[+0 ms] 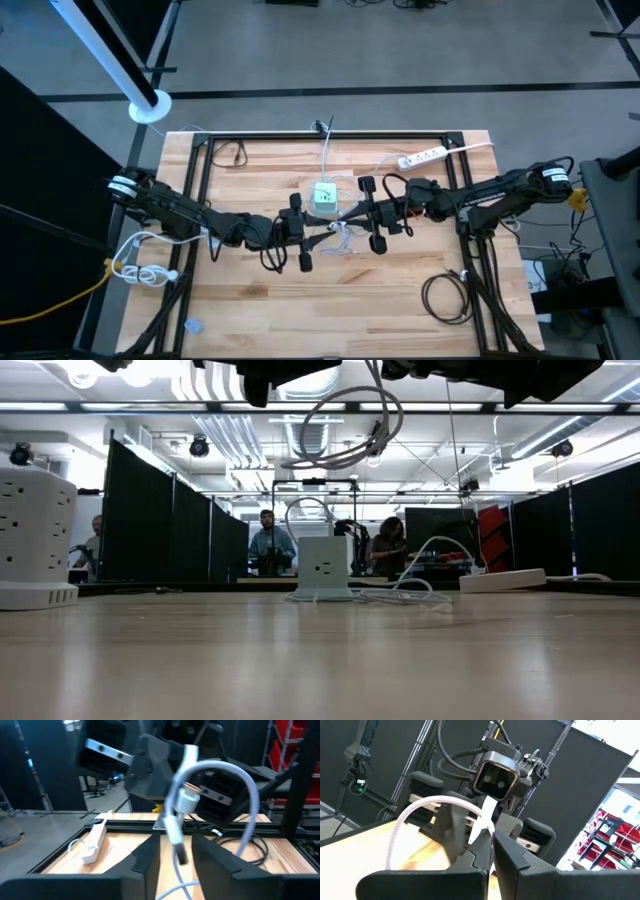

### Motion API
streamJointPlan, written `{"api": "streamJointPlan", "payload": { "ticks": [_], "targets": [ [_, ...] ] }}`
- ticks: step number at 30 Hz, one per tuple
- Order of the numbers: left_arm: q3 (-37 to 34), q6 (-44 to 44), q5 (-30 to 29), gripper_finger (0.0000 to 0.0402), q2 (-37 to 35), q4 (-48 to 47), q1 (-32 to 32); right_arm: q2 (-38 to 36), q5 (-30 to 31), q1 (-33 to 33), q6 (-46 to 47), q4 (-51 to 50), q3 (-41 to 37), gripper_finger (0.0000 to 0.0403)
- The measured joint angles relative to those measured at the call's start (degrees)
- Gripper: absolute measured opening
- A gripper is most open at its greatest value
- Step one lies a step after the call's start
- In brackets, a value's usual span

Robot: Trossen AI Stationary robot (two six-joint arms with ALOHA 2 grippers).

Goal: Insert USB
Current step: Insert the white charger cable into the middle left white outlet extension

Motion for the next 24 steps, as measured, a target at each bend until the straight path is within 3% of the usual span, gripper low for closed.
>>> {"api": "streamJointPlan", "payload": {
  "ticks": [4, 13, 20, 24],
  "targets": [
    [0.0, -1.5, -0.2, 0.002, -0.6, -1.7, 0.0, 0.0, 0.0, 0.0, -0.1, -0.3, 0.0, 0.0],
    [0.2, -0.9, -2.7, 0.0015, -1.2, -3.6, 0.0, -1.7, 0.4, 0.0, -0.5, -2.1, -0.1, 0.0],
    [0.0, 0.5, -5.2, 0.0015, -2.1, -9.7, -0.1, -1.9, 1.3, 0.0, 4.8, -14.9, 2.5, 0.0033],
    [0.0, -0.7, -8.9, 0.0015, -2.4, -15.4, 0.0, -1.9, 5.4, 0.0, 6.8, -30.8, 8.3, 0.0098]
  ]
}}
